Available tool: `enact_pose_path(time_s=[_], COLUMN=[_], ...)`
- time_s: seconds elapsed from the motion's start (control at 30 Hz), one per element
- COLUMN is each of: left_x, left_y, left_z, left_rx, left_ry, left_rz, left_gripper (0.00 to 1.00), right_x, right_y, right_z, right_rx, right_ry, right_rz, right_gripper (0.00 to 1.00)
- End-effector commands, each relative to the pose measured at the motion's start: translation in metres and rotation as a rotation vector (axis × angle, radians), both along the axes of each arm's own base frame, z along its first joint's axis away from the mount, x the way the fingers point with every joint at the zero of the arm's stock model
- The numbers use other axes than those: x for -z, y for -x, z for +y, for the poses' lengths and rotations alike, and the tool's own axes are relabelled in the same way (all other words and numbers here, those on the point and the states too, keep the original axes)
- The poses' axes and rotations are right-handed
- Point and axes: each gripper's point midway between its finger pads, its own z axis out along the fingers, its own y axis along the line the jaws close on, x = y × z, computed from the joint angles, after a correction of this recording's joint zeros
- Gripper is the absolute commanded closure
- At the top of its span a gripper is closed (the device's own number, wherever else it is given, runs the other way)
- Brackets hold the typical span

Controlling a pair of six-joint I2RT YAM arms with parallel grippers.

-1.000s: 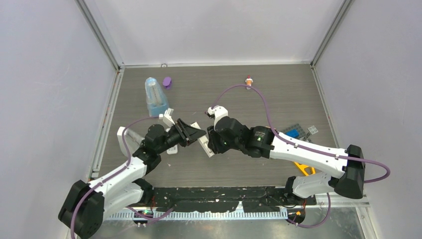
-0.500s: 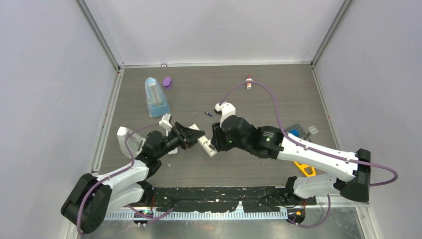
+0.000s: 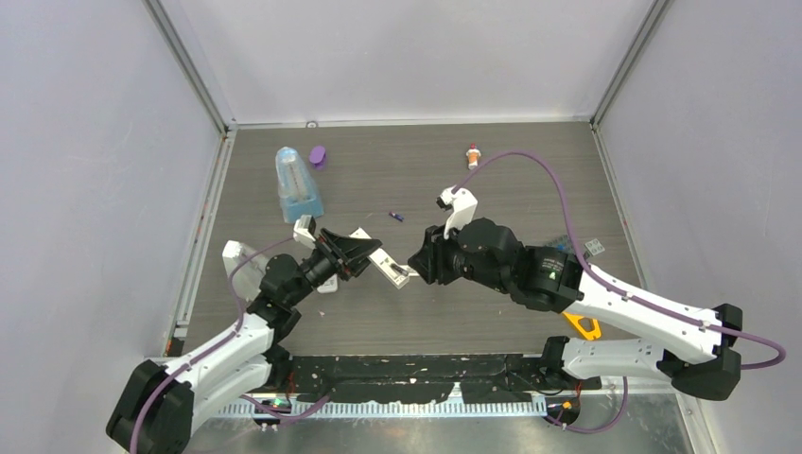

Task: Load the batteries into the remote control

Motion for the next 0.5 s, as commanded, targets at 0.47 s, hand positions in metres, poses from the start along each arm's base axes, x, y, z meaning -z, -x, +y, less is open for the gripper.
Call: enact_pose_path(time_s=[0.47], left_x=[-0.007], left_y=[-0.005], left_z=[0.009], left_rx=[-0.060], left_ry=[0.025], left_rz=[0.074], left_gripper=[1.00], right_x=[0.006], right_y=[0.016], right_z=[0.033], right_rx=[-0.157], right_ry=[-0.047], right_rz=[0.030], right_gripper=[0.83])
